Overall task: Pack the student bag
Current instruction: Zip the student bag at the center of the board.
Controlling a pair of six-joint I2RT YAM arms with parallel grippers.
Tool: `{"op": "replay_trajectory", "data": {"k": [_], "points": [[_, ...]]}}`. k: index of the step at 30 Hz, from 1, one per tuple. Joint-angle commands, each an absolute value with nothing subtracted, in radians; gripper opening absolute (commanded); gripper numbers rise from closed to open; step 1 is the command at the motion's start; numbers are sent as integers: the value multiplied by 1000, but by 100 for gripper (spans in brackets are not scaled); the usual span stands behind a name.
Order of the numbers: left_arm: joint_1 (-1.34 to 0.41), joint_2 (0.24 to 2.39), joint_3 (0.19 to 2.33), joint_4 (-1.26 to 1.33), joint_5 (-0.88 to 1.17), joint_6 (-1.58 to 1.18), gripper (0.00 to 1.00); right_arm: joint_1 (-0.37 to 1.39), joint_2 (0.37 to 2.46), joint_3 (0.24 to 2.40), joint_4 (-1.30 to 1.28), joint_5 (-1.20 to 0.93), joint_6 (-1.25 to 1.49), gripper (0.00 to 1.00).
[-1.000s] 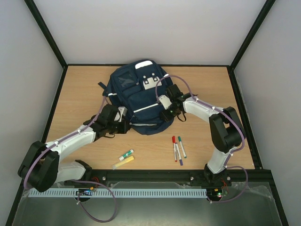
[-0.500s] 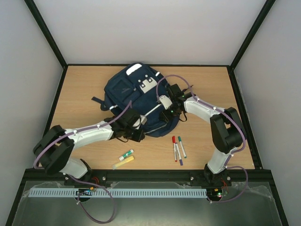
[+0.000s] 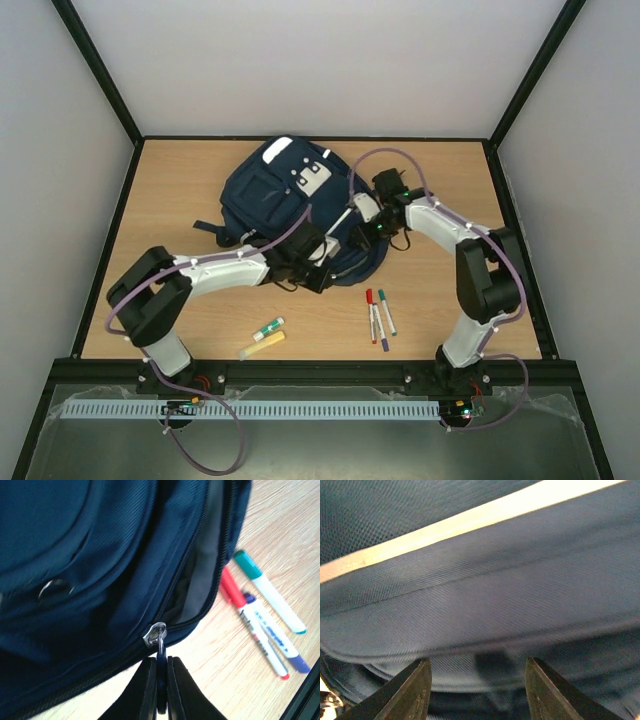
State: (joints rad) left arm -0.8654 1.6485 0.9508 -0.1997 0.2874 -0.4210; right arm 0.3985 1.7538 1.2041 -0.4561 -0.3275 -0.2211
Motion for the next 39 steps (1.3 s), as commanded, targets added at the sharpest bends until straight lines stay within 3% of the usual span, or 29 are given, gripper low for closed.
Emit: {"op": "replay_trajectory", "data": {"k": [1,6,14,17,26,39], "points": [[-899,1734,1069,-155,318,-366,3,289,1642,1237,-536,-418,-218,53],[-937,1854,1202,-167,321,-337,7,232,1506,1159,-559,-372,-263,53],[-953,1811,1303,-358,219,-242,40,212,1326,972,-567,-251,-344,54],[-951,1749,1281,-424,142,-219,45,213,1263,925,-583,-265,-378,54],[-948,1675,1140,-433,-71,-95,47,233,1226,844,-591,-337,-435,55],[-938,1733,1089,-262,-43,-81,42,326,1442,902,-590,-434,-389,53]]}}
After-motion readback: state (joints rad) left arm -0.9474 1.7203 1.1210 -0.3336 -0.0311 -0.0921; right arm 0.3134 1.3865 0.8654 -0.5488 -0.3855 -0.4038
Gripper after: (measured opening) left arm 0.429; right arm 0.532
